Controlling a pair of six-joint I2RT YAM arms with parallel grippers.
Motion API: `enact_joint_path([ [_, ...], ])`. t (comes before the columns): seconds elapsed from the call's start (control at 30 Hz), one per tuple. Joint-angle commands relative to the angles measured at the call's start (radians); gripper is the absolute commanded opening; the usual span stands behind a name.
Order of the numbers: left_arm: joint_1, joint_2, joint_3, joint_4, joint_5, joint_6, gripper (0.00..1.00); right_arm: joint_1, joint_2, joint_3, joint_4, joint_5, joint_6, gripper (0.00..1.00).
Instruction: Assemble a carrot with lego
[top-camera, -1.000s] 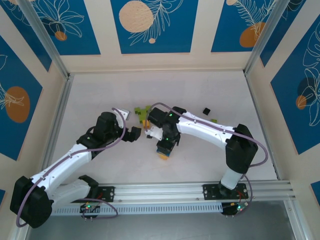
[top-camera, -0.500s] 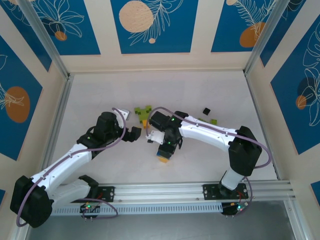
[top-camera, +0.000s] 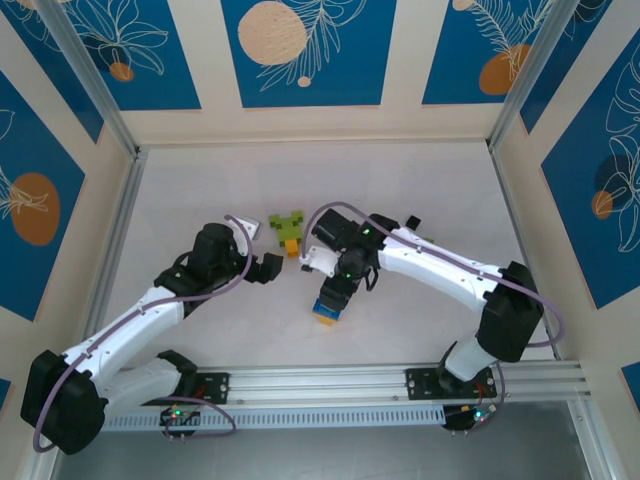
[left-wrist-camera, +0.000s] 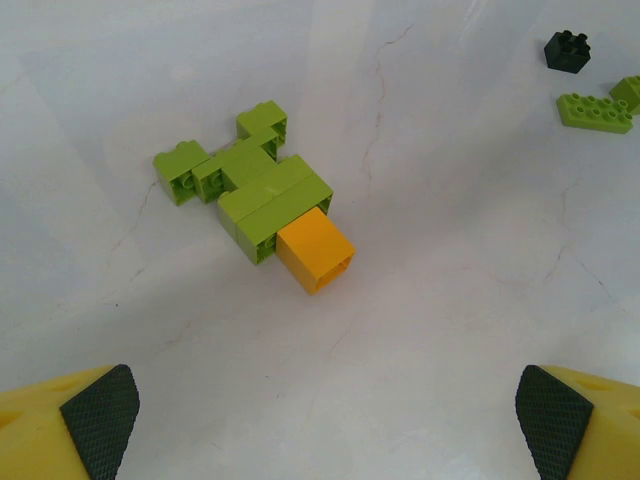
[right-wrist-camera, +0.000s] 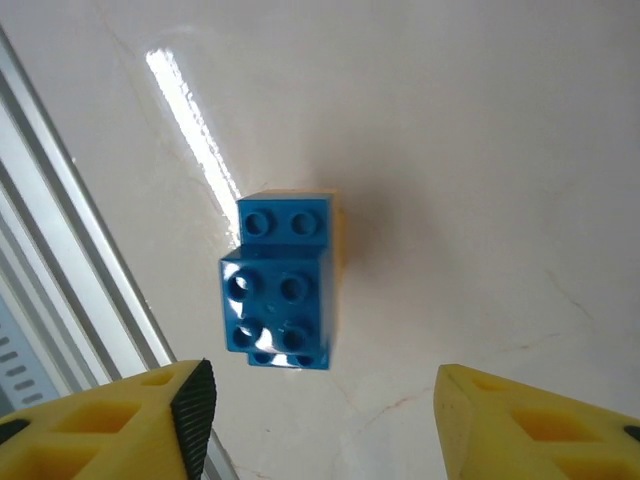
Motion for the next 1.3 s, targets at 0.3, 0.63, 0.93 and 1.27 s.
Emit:
enact_joint_path([
  [0.3,-0.015,-0.005,0.032,-0.008,0.034,0.023,0.99,-0.584,0.347,0.171,0.017,0.146,-0.049,0.63],
  [0.63,-0.015,-0.017,0.03,-0.013,0.026,0.026,0.99,-0.709,0.497,0.241,0.07,0.046,-0.116,0.63],
  [0.93,-0.015,-0.011,0.032,-0.011,0.031,0.026,0.99,-0.717,0.504,0.233,0.047,0.018,-0.124,0.63],
  [1.27,-0.016,-0.002,0.04,-0.012,0.044,0.026,0.99,-0.74,0.489,0.199,0.038,0.036,-0.124,0.63],
])
